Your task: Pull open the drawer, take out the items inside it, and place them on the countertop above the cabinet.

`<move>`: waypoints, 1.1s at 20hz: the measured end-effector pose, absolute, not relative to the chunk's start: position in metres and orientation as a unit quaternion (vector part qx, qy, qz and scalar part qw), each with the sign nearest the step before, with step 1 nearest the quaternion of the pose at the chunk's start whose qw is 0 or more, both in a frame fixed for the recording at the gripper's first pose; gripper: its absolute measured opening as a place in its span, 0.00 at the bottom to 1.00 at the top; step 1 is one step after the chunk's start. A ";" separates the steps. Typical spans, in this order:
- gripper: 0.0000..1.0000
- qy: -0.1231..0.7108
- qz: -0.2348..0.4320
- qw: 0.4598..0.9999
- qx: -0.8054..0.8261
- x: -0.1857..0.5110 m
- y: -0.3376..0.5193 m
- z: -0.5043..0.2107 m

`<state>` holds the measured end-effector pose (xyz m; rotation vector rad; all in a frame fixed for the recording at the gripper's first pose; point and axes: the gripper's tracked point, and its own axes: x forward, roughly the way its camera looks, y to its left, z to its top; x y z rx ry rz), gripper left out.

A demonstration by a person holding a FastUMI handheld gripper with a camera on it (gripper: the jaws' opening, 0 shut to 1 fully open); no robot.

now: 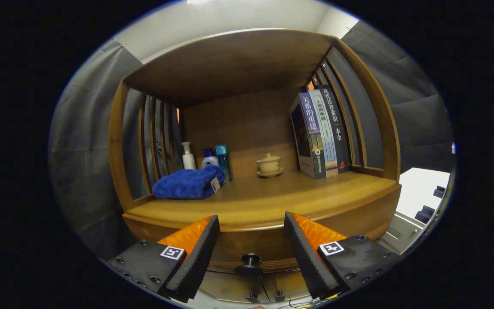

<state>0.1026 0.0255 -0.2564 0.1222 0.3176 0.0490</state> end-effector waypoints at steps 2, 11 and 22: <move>0.97 0.148 0.016 0.988 0.045 0.103 0.022 -0.259; 0.95 0.171 0.010 0.985 0.030 0.095 0.025 -0.293; 0.75 0.195 0.021 0.979 0.049 0.088 0.030 -0.312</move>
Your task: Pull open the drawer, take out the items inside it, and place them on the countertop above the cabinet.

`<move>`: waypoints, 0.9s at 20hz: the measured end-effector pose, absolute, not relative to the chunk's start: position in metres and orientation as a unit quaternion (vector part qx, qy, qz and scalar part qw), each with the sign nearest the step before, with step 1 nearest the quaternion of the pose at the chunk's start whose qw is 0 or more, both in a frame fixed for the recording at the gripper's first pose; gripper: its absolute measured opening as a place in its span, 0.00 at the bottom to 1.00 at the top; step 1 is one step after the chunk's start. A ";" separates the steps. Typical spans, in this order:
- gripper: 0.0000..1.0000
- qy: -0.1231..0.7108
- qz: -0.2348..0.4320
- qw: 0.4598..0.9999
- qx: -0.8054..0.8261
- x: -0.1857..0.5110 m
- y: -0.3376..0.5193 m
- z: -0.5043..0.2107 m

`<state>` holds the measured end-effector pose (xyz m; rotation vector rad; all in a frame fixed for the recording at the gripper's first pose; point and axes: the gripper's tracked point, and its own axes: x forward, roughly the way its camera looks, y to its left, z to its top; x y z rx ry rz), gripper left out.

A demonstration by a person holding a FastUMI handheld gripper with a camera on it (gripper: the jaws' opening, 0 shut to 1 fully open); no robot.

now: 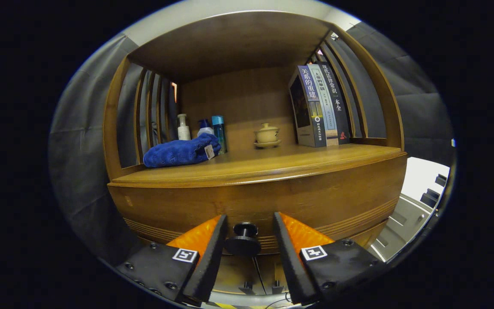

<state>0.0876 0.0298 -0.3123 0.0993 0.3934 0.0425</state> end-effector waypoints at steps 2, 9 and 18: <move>0.74 0.207 0.024 0.977 0.050 0.085 0.034 -0.318; 0.56 0.225 0.020 0.973 0.047 0.083 0.041 -0.338; 0.40 0.239 0.025 0.970 0.036 0.065 0.041 -0.338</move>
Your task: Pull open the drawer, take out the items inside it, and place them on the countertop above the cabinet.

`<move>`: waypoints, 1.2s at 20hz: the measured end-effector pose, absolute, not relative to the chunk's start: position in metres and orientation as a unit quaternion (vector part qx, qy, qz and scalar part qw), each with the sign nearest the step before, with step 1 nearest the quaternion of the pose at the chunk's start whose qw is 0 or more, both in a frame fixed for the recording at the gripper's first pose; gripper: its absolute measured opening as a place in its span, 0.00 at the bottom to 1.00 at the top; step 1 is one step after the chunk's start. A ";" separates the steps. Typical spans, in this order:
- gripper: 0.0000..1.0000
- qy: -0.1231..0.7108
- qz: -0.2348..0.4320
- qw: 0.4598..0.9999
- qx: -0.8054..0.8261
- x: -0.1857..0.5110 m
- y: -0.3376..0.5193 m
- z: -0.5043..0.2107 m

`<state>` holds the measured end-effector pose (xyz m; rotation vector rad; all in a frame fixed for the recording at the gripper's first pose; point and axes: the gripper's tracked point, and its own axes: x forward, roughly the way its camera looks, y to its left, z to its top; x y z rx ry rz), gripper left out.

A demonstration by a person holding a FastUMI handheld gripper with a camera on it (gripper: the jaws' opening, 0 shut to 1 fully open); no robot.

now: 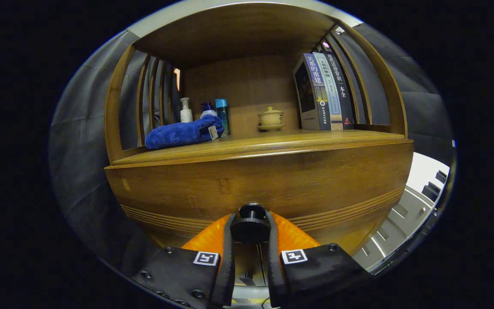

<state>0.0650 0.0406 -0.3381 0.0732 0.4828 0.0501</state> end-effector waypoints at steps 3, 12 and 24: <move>0.40 0.242 0.030 0.969 0.032 0.040 0.040 -0.331; 0.39 0.259 0.040 0.964 0.036 -0.036 0.044 -0.309; 0.39 0.268 0.045 0.962 0.024 -0.071 0.047 -0.301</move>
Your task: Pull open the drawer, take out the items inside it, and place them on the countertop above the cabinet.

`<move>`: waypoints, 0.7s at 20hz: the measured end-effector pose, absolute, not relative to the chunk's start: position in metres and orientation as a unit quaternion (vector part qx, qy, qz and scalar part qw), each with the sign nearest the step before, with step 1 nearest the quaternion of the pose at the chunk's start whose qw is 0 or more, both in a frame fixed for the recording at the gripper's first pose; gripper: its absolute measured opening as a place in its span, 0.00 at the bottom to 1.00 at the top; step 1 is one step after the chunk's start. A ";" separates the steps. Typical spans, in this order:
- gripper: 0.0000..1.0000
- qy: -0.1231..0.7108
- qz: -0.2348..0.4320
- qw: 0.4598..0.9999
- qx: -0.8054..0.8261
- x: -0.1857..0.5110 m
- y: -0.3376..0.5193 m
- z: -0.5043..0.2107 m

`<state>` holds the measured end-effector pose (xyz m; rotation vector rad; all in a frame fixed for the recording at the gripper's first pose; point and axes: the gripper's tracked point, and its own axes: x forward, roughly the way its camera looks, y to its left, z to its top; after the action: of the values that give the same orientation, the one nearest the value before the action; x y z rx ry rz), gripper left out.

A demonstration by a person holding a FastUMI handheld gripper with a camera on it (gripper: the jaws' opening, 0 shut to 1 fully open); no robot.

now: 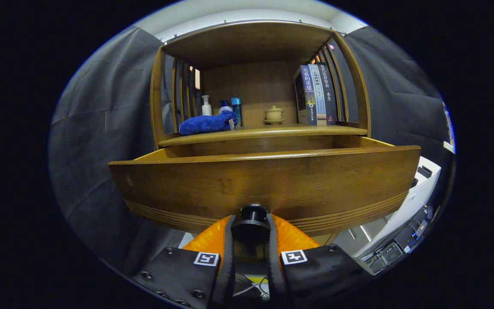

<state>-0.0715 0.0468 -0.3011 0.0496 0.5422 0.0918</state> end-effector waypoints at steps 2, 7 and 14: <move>0.39 0.270 0.045 0.962 0.023 -0.075 0.047 -0.300; 0.39 0.281 0.043 0.958 0.019 -0.083 0.047 -0.308; 0.48 0.266 0.036 0.963 0.014 -0.080 0.049 -0.305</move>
<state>-0.0802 0.0495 -0.3051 0.0286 0.5379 0.0725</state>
